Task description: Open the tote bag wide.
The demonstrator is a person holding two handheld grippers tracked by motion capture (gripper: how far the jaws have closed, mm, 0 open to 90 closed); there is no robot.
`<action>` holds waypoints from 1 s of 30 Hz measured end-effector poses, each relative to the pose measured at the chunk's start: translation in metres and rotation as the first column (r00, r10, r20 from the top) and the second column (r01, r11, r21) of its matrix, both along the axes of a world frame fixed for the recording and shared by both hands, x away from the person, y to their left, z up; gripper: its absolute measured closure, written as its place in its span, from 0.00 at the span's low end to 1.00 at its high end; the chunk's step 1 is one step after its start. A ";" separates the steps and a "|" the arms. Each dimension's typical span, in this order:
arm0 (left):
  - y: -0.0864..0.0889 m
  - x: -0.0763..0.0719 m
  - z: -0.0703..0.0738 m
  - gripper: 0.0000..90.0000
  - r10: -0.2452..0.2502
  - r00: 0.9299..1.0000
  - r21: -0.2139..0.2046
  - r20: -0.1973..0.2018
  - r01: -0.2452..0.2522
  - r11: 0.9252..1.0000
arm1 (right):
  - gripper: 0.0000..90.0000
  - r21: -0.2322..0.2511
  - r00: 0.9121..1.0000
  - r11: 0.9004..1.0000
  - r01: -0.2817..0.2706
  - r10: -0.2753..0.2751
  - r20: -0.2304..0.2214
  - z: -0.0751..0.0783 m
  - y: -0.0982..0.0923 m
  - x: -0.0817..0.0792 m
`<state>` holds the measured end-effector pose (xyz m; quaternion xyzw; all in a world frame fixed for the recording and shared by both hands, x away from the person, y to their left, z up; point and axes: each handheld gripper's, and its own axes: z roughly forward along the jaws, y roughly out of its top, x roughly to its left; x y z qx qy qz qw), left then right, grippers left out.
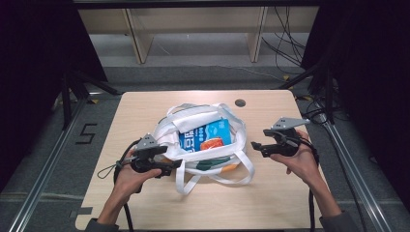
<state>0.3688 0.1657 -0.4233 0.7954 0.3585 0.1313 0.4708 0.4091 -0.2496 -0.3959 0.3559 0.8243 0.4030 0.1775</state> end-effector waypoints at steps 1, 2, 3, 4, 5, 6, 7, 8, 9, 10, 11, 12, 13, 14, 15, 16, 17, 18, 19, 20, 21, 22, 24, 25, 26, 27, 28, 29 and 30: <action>0.000 -0.001 0.000 0.24 -0.001 1.000 0.007 0.000 0.001 1.000 | 0.35 -0.005 1.000 1.000 -0.009 0.009 0.003 -0.001 -0.004 -0.001; 0.001 -0.002 0.000 0.24 -0.010 1.000 0.000 -0.003 0.010 1.000 | 0.35 0.005 1.000 1.000 0.008 -0.008 -0.004 -0.002 -0.005 -0.003; 0.001 -0.004 0.000 0.24 -0.003 1.000 -0.001 0.004 0.003 1.000 | 0.35 0.012 1.000 1.000 0.008 -0.008 -0.006 -0.003 -0.006 -0.005; 0.001 -0.005 0.000 0.23 -0.001 1.000 -0.007 0.006 0.001 1.000 | 0.35 0.005 1.000 1.000 0.008 -0.008 -0.009 -0.004 -0.009 -0.006; 0.001 -0.007 0.000 0.23 0.005 1.000 -0.015 0.006 -0.005 1.000 | 0.35 0.014 1.000 1.000 0.019 -0.019 -0.015 -0.006 -0.009 -0.008; 0.002 -0.008 0.000 0.23 -0.003 1.000 -0.010 0.011 0.003 1.000 | 0.35 0.008 1.000 1.000 0.010 -0.010 -0.026 -0.007 -0.012 -0.009; 0.002 -0.009 -0.001 0.23 -0.003 1.000 -0.009 0.009 0.003 1.000 | 0.35 0.003 1.000 1.000 0.004 -0.004 -0.002 -0.009 -0.013 -0.009; 0.002 -0.011 -0.001 0.23 -0.003 1.000 -0.002 0.010 0.003 1.000 | 0.34 0.001 1.000 1.000 0.006 -0.006 -0.015 -0.010 -0.014 -0.011; 0.002 -0.012 -0.003 0.23 0.003 1.000 -0.005 0.016 -0.003 1.000 | 0.34 0.005 1.000 1.000 0.014 -0.014 -0.013 -0.011 -0.014 -0.013; 0.002 -0.013 -0.003 0.23 -0.005 1.000 -0.005 0.010 0.005 1.000 | 0.34 0.003 1.000 1.000 0.005 -0.005 -0.011 -0.012 -0.015 -0.014; 0.003 -0.015 -0.004 0.23 0.001 1.000 0.006 0.011 -0.001 1.000 | 0.34 0.016 0.999 1.000 0.025 -0.024 -0.028 -0.013 -0.014 -0.017; 0.003 -0.016 -0.005 0.23 -0.004 1.000 -0.002 0.013 0.004 1.000 | 0.34 0.002 1.000 1.000 0.002 -0.002 0.009 -0.014 -0.017 -0.016; 0.003 -0.018 -0.006 0.23 0.002 1.000 -0.004 0.014 -0.002 1.000 | 0.34 0.011 1.000 1.000 0.017 -0.016 -0.027 -0.014 -0.016 -0.020; 0.004 -0.019 -0.006 0.23 -0.009 1.000 0.001 0.009 0.009 1.000 | 0.34 -0.001 1.000 1.000 0.000 0.000 0.005 -0.016 -0.017 -0.019; 0.003 -0.020 -0.008 0.23 -0.006 1.000 -0.004 0.012 0.006 1.000 | 0.33 0.004 1.000 1.000 0.011 -0.011 -0.015 -0.016 -0.017 -0.022; 0.003 -0.022 -0.009 0.23 0.001 1.000 -0.001 0.013 -0.001 1.000 | 0.33 0.006 1.000 1.000 0.009 -0.009 -0.001 -0.018 -0.017 -0.023; 0.004 -0.023 -0.009 0.23 -0.014 1.000 0.008 0.009 0.014 1.000 | 0.33 0.004 1.000 1.000 0.007 -0.007 -0.027 -0.017 -0.018 -0.025; 0.003 -0.025 -0.010 0.23 -0.004 1.000 0.007 0.012 0.004 1.000 | 0.32 0.009 1.000 1.000 0.009 -0.009 -0.009 -0.019 -0.018 -0.026; 0.003 -0.026 -0.012 0.23 -0.014 1.000 0.006 0.013 0.014 1.000 | 0.31 0.001 1.000 1.000 0.001 -0.001 -0.006 -0.020 -0.019 -0.027; 0.002 -0.028 -0.012 0.23 -0.011 1.000 0.007 0.006 0.011 1.000 | 0.29 0.009 1.000 1.000 0.014 -0.014 -0.021 -0.021 -0.019 -0.029; 0.002 -0.030 -0.013 0.23 -0.012 1.000 0.004 0.003 0.012 1.000 | 0.29 -0.001 1.000 1.000 0.008 -0.008 -0.009 -0.022 -0.020 -0.030; 0.001 -0.032 -0.014 0.23 -0.006 1.000 0.001 -0.005 0.006 1.000 | 0.29 0.000 0.999 1.000 0.012 -0.011 -0.035 -0.023 -0.021 -0.033; 0.001 -0.037 -0.016 0.23 -0.014 1.000 0.020 0.001 0.014 1.000 | 0.29 0.003 1.000 1.000 0.005 -0.005 -0.022 -0.026 -0.022 -0.036; 0.001 -0.038 -0.017 0.23 -0.019 1.000 0.028 0.001 0.019 0.999 | 0.29 0.006 0.999 1.000 0.012 -0.012 -0.039 -0.027 -0.022 -0.039; -0.001 -0.040 -0.019 0.23 -0.014 1.000 0.016 0.000 0.014 1.000 | 0.29 0.005 1.000 1.000 0.009 -0.009 -0.024 -0.029 -0.023 -0.039; -0.001 -0.042 -0.019 0.23 -0.014 1.000 0.033 0.011 0.014 0.999 | 0.29 0.004 0.999 1.000 0.011 -0.011 -0.039 -0.030 -0.023 -0.042; -0.002 -0.044 -0.020 0.23 -0.019 1.000 0.030 0.002 0.019 0.999 | 0.29 -0.002 1.000 1.000 0.002 -0.003 -0.022 -0.032 -0.024 -0.042; -0.003 -0.046 -0.021 0.23 -0.015 1.000 0.035 0.012 0.015 0.999 | 0.29 -0.001 0.999 1.000 0.006 -0.006 -0.034 -0.033 -0.025 -0.044; -0.003 -0.048 -0.022 0.23 -0.010 1.000 0.042 0.017 0.009 0.999 | 0.29 -0.007 1.000 1.000 -0.009 0.008 -0.017 -0.035 -0.026 -0.044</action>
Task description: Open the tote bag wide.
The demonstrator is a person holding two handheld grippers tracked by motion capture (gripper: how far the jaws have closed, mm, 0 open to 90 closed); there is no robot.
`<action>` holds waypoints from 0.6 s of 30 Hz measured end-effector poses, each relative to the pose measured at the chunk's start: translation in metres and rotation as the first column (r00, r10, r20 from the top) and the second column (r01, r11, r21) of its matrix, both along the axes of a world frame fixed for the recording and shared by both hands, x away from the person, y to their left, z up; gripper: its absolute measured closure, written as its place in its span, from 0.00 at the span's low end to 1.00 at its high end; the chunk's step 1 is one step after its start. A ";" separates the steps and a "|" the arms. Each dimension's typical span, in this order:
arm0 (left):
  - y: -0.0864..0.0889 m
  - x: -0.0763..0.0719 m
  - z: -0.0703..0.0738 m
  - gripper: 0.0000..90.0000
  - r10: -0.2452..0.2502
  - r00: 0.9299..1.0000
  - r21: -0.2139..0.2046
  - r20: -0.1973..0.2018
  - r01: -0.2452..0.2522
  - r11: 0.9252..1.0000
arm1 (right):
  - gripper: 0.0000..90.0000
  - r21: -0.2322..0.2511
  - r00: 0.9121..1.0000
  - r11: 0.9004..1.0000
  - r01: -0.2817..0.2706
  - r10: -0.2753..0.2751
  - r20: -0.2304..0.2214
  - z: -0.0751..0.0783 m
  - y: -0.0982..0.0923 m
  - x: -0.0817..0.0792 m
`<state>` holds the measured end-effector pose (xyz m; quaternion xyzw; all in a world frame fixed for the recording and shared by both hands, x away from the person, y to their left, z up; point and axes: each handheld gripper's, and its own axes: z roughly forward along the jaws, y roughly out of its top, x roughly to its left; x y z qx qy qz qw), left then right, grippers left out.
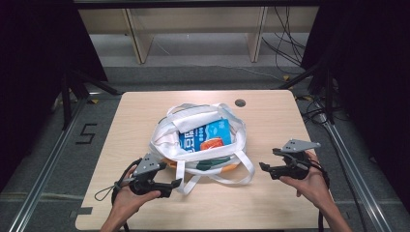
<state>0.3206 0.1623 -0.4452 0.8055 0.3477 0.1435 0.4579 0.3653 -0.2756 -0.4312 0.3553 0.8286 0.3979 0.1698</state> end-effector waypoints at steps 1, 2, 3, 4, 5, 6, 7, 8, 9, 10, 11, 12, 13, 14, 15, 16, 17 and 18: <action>0.001 -0.001 0.000 0.23 -0.017 1.000 0.014 -0.002 0.017 1.000 | 0.29 0.004 1.000 1.000 0.016 -0.016 -0.023 -0.001 0.001 -0.003; -0.001 -0.003 -0.002 0.22 -0.007 1.000 -0.001 -0.003 0.007 1.000 | 0.29 0.003 1.000 1.000 0.011 -0.011 -0.008 -0.003 0.000 -0.003; -0.002 -0.005 -0.003 0.22 -0.006 1.000 -0.002 0.002 0.006 1.000 | 0.29 0.010 0.998 1.000 0.029 -0.029 -0.049 -0.003 0.001 -0.006; -0.001 -0.006 -0.003 0.22 -0.019 1.000 0.012 0.004 0.019 1.000 | 0.29 -0.002 1.000 1.000 0.008 -0.008 -0.024 -0.006 0.000 -0.005; -0.001 -0.008 -0.004 0.22 -0.020 1.000 0.022 0.008 0.020 1.000 | 0.29 -0.001 1.000 1.000 0.009 -0.009 -0.027 -0.006 0.000 -0.006; -0.002 -0.009 -0.005 0.22 -0.014 1.000 0.011 0.016 0.014 1.000 | 0.29 0.001 0.999 1.000 0.018 -0.018 -0.041 -0.007 0.000 -0.008; -0.003 -0.011 -0.006 0.22 -0.002 1.000 -0.002 0.011 0.002 1.000 | 0.29 0.002 0.999 1.000 0.018 -0.018 -0.036 -0.008 0.000 -0.009; -0.003 -0.013 -0.007 0.22 -0.006 1.000 -0.007 0.014 0.006 1.000 | 0.28 -0.008 1.000 1.000 0.007 -0.008 -0.025 -0.009 -0.001 -0.008; -0.002 -0.014 -0.007 0.22 -0.006 1.000 0.002 0.012 0.006 1.000 | 0.28 0.004 0.999 1.000 0.018 -0.018 -0.046 -0.010 0.000 -0.011; -0.001 -0.014 -0.007 0.22 -0.015 1.000 0.009 0.025 0.015 1.000 | 0.28 -0.001 0.999 1.000 0.013 -0.013 -0.037 -0.010 -0.002 -0.012; -0.001 -0.016 -0.009 0.22 -0.003 1.000 -0.007 0.009 0.003 1.000 | 0.28 0.006 0.999 1.000 0.022 -0.022 -0.040 -0.011 -0.001 -0.014; -0.001 -0.017 -0.009 0.22 -0.002 1.000 -0.008 0.009 0.002 1.000 | 0.28 -0.004 1.000 1.000 0.008 -0.008 -0.026 -0.013 -0.003 -0.015; -0.001 -0.019 -0.010 0.22 -0.001 1.000 -0.009 0.009 0.001 1.000 | 0.28 -0.004 1.000 1.000 0.001 -0.001 -0.029 -0.014 -0.003 -0.016; -0.001 -0.020 -0.012 0.22 -0.004 1.000 -0.008 0.009 0.004 1.000 | 0.28 -0.001 1.000 1.000 0.011 -0.011 -0.026 -0.015 -0.004 -0.018; -0.001 -0.022 -0.013 0.22 -0.003 1.000 -0.009 0.013 0.003 1.000 | 0.28 -0.004 0.999 1.000 0.014 -0.014 -0.030 -0.017 -0.004 -0.020; 0.000 -0.022 -0.014 0.22 -0.018 0.999 0.007 0.031 0.018 1.000 | 0.28 -0.012 1.000 1.000 0.010 -0.010 -0.024 -0.018 -0.005 -0.021; -0.001 -0.025 -0.016 0.22 0.004 1.000 0.006 0.010 -0.004 1.000 | 0.28 -0.018 1.000 1.000 0.007 -0.008 -0.027 -0.019 -0.006 -0.023; -0.001 -0.027 -0.018 0.22 0.005 1.000 0.004 0.007 -0.005 1.000 | 0.28 -0.007 0.999 1.000 0.019 -0.019 -0.042 -0.021 -0.005 -0.026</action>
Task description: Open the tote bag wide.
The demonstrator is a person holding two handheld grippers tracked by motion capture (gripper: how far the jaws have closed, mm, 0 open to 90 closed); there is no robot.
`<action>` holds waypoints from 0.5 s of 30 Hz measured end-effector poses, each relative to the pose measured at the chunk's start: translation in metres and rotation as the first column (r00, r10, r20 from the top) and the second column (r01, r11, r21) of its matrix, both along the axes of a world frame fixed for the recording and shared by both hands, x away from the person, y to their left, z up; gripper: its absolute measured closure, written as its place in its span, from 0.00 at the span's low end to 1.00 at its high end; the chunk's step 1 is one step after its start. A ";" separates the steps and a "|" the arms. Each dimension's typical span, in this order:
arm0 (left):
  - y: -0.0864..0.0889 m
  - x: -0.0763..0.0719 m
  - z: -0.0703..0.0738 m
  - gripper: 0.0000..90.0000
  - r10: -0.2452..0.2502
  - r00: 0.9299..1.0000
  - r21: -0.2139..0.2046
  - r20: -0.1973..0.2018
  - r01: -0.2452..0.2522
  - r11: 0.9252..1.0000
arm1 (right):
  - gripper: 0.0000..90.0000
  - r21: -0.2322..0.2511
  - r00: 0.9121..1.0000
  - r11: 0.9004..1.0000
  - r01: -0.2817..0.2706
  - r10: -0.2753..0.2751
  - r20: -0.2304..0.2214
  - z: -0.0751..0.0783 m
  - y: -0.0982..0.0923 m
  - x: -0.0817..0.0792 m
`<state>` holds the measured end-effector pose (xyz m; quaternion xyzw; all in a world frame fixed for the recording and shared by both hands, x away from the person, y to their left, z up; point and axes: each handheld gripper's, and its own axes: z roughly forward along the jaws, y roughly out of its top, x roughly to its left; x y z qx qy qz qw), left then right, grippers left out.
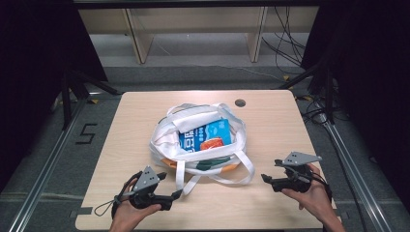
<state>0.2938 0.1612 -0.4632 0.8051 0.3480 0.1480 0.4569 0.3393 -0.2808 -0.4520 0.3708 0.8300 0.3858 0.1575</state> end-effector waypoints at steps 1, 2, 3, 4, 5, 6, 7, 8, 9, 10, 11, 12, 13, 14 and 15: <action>0.000 -0.001 -0.002 0.22 -0.005 1.000 0.000 -0.002 0.005 1.000 | 0.28 -0.004 1.000 1.000 -0.008 0.009 0.016 -0.002 -0.001 -0.001; 0.000 -0.003 -0.003 0.22 -0.011 1.000 0.007 0.003 0.011 1.000 | 0.28 0.005 1.000 1.000 0.005 -0.005 -0.008 -0.003 0.000 -0.004; 0.000 -0.005 -0.005 0.22 -0.005 1.000 0.003 -0.005 0.005 1.000 | 0.28 -0.013 1.000 1.000 -0.010 0.010 0.014 -0.005 -0.001 -0.004; 0.000 -0.006 -0.006 0.22 -0.003 1.000 -0.001 -0.005 0.003 1.000 | 0.28 -0.005 1.000 1.000 -0.003 0.003 -0.011 -0.006 -0.001 -0.007; -0.001 -0.008 -0.008 0.22 0.003 1.000 -0.007 -0.005 -0.003 1.000 | 0.28 -0.009 1.000 1.000 -0.012 0.012 0.009 -0.007 -0.002 -0.008; -0.001 -0.009 -0.010 0.22 0.003 1.000 -0.006 -0.005 -0.003 1.000 | 0.28 -0.004 1.000 1.000 -0.009 0.009 0.000 -0.008 -0.002 -0.010; 0.001 -0.009 -0.011 0.22 -0.010 1.000 0.019 0.003 0.010 1.000 | 0.27 -0.007 1.000 1.000 -0.016 0.016 -0.010 -0.009 -0.003 -0.012; 0.000 -0.011 -0.013 0.22 -0.007 1.000 0.022 -0.009 0.008 1.000 | 0.27 -0.010 1.000 1.000 -0.013 0.013 0.003 -0.010 -0.003 -0.013; -0.002 -0.012 -0.015 0.22 0.004 1.000 0.002 -0.011 -0.004 1.000 | 0.26 -0.006 1.000 1.000 -0.007 0.007 -0.007 -0.011 -0.003 -0.015; -0.001 -0.012 -0.016 0.22 -0.004 1.000 0.014 -0.010 0.004 1.000 | 0.26 -0.005 1.000 1.000 0.000 0.000 -0.008 -0.013 -0.003 -0.017; -0.001 -0.013 -0.017 0.22 -0.002 1.000 0.026 -0.013 0.002 1.000 | 0.26 -0.011 1.000 1.000 -0.019 0.019 0.002 -0.014 -0.004 -0.016; 0.001 -0.013 -0.017 0.22 -0.033 0.999 0.055 -0.009 0.034 0.998 | 0.26 -0.004 1.000 1.000 0.000 0.000 -0.030 -0.015 -0.004 -0.020; -0.002 -0.015 -0.020 0.22 -0.007 1.000 0.023 -0.019 0.008 1.000 | 0.26 -0.012 1.000 1.000 -0.012 0.012 -0.010 -0.016 -0.005 -0.020; -0.002 -0.016 -0.021 0.22 -0.005 1.000 0.024 -0.007 0.005 1.000 | 0.26 -0.015 1.000 1.000 -0.014 0.014 -0.015 -0.018 -0.005 -0.022; 0.000 -0.016 -0.021 0.22 -0.022 1.000 0.054 -0.018 0.023 0.998 | 0.26 -0.015 1.000 1.000 -0.011 0.011 -0.017 -0.019 -0.006 -0.023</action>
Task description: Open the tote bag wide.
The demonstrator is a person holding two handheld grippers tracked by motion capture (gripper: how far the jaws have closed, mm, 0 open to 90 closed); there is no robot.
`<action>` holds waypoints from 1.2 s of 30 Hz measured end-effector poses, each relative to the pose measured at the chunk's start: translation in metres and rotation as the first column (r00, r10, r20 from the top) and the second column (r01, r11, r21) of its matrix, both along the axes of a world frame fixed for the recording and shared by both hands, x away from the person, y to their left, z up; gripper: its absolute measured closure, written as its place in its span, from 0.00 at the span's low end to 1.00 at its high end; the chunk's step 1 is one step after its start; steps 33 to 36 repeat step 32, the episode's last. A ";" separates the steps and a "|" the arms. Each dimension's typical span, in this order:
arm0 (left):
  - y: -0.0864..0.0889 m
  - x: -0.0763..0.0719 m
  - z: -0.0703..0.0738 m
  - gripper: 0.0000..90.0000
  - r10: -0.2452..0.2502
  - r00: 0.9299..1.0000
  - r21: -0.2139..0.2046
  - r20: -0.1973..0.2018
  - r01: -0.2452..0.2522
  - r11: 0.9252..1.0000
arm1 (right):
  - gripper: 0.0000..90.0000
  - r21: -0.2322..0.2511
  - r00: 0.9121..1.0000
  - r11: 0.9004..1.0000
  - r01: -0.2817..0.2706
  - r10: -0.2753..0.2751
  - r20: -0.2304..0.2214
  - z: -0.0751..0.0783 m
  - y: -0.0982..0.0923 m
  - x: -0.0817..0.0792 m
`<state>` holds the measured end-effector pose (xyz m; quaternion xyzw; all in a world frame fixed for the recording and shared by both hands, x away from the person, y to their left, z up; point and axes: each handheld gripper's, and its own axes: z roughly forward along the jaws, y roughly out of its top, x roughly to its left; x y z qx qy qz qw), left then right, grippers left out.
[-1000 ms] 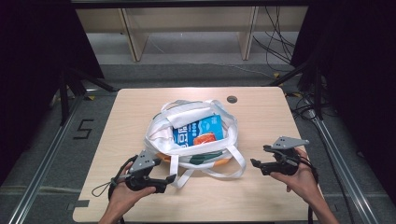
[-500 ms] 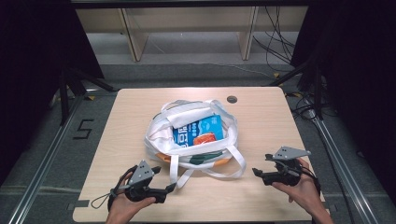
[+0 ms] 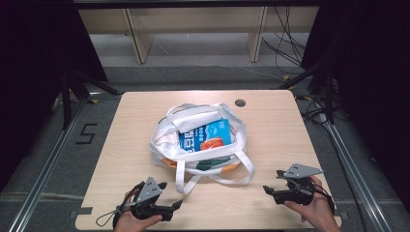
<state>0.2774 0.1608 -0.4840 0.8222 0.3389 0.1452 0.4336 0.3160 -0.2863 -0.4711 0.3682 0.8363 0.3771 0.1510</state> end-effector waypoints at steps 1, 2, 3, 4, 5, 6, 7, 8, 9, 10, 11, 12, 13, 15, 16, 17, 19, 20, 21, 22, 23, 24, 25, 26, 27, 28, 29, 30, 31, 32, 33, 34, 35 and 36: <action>-0.001 -0.001 -0.002 0.22 0.013 1.000 -0.016 -0.005 -0.013 1.000 | 0.26 0.003 1.000 1.000 -0.001 0.001 -0.012 -0.001 0.000 -0.002; -0.001 -0.002 -0.004 0.22 -0.004 1.000 0.006 -0.003 0.004 1.000 | 0.26 0.003 1.000 1.000 0.001 -0.001 0.003 -0.003 -0.001 -0.004; -0.002 -0.004 -0.005 0.22 0.012 1.000 -0.006 -0.013 -0.012 1.000 | 0.26 0.002 1.000 1.000 -0.004 0.004 -0.006 -0.004 -0.002 -0.007; -0.003 -0.004 -0.007 0.22 0.003 1.000 -0.001 -0.014 -0.003 1.000 | 0.27 -0.008 1.000 1.000 -0.004 0.004 0.006 -0.005 -0.003 -0.008; -0.003 -0.005 -0.008 0.22 -0.001 1.000 0.001 -0.020 0.001 1.000 | 0.27 -0.006 1.000 1.000 -0.001 0.001 -0.004 -0.007 -0.003 -0.011; -0.001 -0.004 -0.007 0.22 -0.017 1.000 0.020 -0.006 0.018 1.000 | 0.27 -0.011 1.000 1.000 -0.011 0.011 -0.002 -0.008 -0.004 -0.011; -0.002 -0.005 -0.008 0.22 -0.005 1.000 0.007 -0.011 0.005 1.000 | 0.27 -0.002 1.000 1.000 0.006 -0.006 -0.030 -0.009 -0.004 -0.015; -0.002 -0.006 -0.009 0.22 0.012 1.000 -0.010 -0.019 -0.013 1.000 | 0.28 -0.002 1.000 1.000 -0.004 0.004 -0.018 -0.010 -0.004 -0.017; 0.001 -0.004 -0.007 0.22 -0.011 1.000 0.019 0.008 0.010 1.000 | 0.27 -0.007 1.000 1.000 -0.008 0.008 -0.019 -0.011 -0.005 -0.017; 0.001 -0.006 -0.007 0.22 0.006 1.000 0.016 -0.005 -0.006 1.000 | 0.28 0.004 0.999 1.000 0.011 -0.011 -0.044 -0.012 -0.003 -0.021; 0.000 -0.007 -0.008 0.22 0.028 1.000 -0.006 -0.013 -0.028 1.000 | 0.28 -0.021 1.000 1.000 -0.016 0.016 -0.013 -0.014 -0.005 -0.021; 0.001 -0.006 -0.008 0.22 0.022 1.000 -0.003 -0.006 -0.022 1.000 | 0.28 -0.016 0.999 1.000 -0.006 0.006 -0.039 -0.014 -0.005 -0.023; 0.002 -0.005 -0.007 0.22 0.006 1.000 0.013 0.014 -0.006 1.000 | 0.28 -0.016 1.000 1.000 -0.010 0.009 -0.030 -0.016 -0.005 -0.024; 0.002 -0.005 -0.008 0.22 0.009 1.000 0.009 0.009 -0.009 1.000 | 0.28 -0.031 0.999 0.999 -0.017 0.016 -0.033 -0.017 -0.005 -0.025; 0.002 -0.006 -0.008 0.22 0.012 1.000 0.000 0.003 -0.012 1.000 | 0.28 -0.027 0.999 1.000 -0.015 0.014 -0.034 -0.018 -0.004 -0.027; 0.002 -0.005 -0.008 0.22 0.012 1.000 0.001 0.003 -0.012 1.000 | 0.28 -0.030 0.999 1.000 -0.010 0.009 -0.038 -0.019 -0.004 -0.028; 0.002 -0.006 -0.009 0.22 0.029 1.000 0.016 -0.010 -0.028 0.999 | 0.28 -0.027 0.999 1.000 -0.006 0.004 -0.049 -0.020 -0.003 -0.029; 0.002 -0.005 -0.009 0.22 0.027 1.000 0.013 -0.007 -0.027 1.000 | 0.28 -0.033 0.999 0.999 -0.008 0.007 -0.039 -0.021 -0.003 -0.029; 0.002 -0.005 -0.010 0.22 0.027 1.000 0.002 -0.004 -0.027 1.000 | 0.28 -0.032 0.999 0.999 -0.015 0.014 -0.031 -0.021 -0.004 -0.028; 0.002 -0.005 -0.010 0.22 0.025 1.000 0.004 -0.003 -0.025 1.000 | 0.28 -0.030 0.999 0.999 -0.016 0.015 -0.035 -0.022 -0.004 -0.028; 0.002 -0.006 -0.009 0.22 0.023 1.000 0.004 -0.004 -0.023 1.000 | 0.28 -0.043 0.999 0.999 -0.023 0.022 -0.028 -0.021 -0.005 -0.027; 0.004 -0.004 -0.009 0.22 0.000 1.000 0.021 0.006 -0.001 1.000 | 0.28 -0.047 0.999 0.999 -0.024 0.022 -0.025 -0.021 -0.005 -0.027; 0.004 -0.004 -0.009 0.22 0.001 1.000 0.021 0.003 -0.001 1.000 | 0.28 -0.050 1.000 0.998 -0.025 0.025 -0.020 -0.021 -0.005 -0.027; 0.003 -0.004 -0.009 0.22 0.001 1.000 0.020 0.003 -0.001 1.000 | 0.28 -0.047 0.999 0.999 -0.022 0.021 -0.030 -0.021 -0.005 -0.027; 0.003 -0.004 -0.009 0.22 0.001 1.000 0.021 0.003 -0.001 1.000 | 0.28 -0.045 0.999 0.999 -0.018 0.016 -0.036 -0.021 -0.005 -0.028; 0.002 -0.005 -0.010 0.22 0.021 1.000 -0.004 -0.007 -0.021 1.000 | 0.28 -0.048 0.999 0.999 -0.020 0.019 -0.032 -0.021 -0.005 -0.027; 0.001 -0.006 -0.010 0.22 0.028 0.999 -0.011 -0.017 -0.028 1.000 | 0.28 -0.051 0.999 0.998 -0.021 0.019 -0.025 -0.021 -0.005 -0.027; 0.002 -0.005 -0.010 0.22 0.031 1.000 0.017 -0.006 -0.030 0.999 | 0.28 -0.052 0.999 0.998 -0.026 0.025 -0.024 -0.021 -0.005 -0.027; 0.001 -0.005 -0.011 0.22 0.030 0.999 -0.008 -0.014 -0.030 1.000 | 0.28 -0.051 0.999 0.998 -0.027 0.026 -0.023 -0.021 -0.005 -0.026; 0.004 -0.004 -0.010 0.22 0.009 1.000 0.015 -0.027 -0.009 1.000 | 0.28 -0.048 0.999 0.998 -0.026 0.024 -0.027 -0.021 -0.005 -0.027; 0.004 -0.004 -0.010 0.22 0.009 1.000 0.015 -0.027 -0.009 1.000 | 0.28 -0.048 0.999 0.998 -0.026 0.024 -0.027 -0.021 -0.005 -0.027; 0.004 -0.004 -0.010 0.22 0.009 1.000 0.015 -0.027 -0.009 1.000 | 0.28 -0.048 0.999 0.998 -0.026 0.024 -0.027 -0.021 -0.005 -0.027; 0.004 -0.004 -0.010 0.22 0.009 1.000 0.015 -0.027 -0.009 1.000 | 0.28 -0.048 0.999 0.998 -0.026 0.024 -0.027 -0.021 -0.005 -0.027; 0.004 -0.004 -0.010 0.22 0.009 1.000 0.015 -0.027 -0.009 1.000 | 0.28 -0.048 0.999 0.998 -0.026 0.024 -0.027 -0.021 -0.005 -0.027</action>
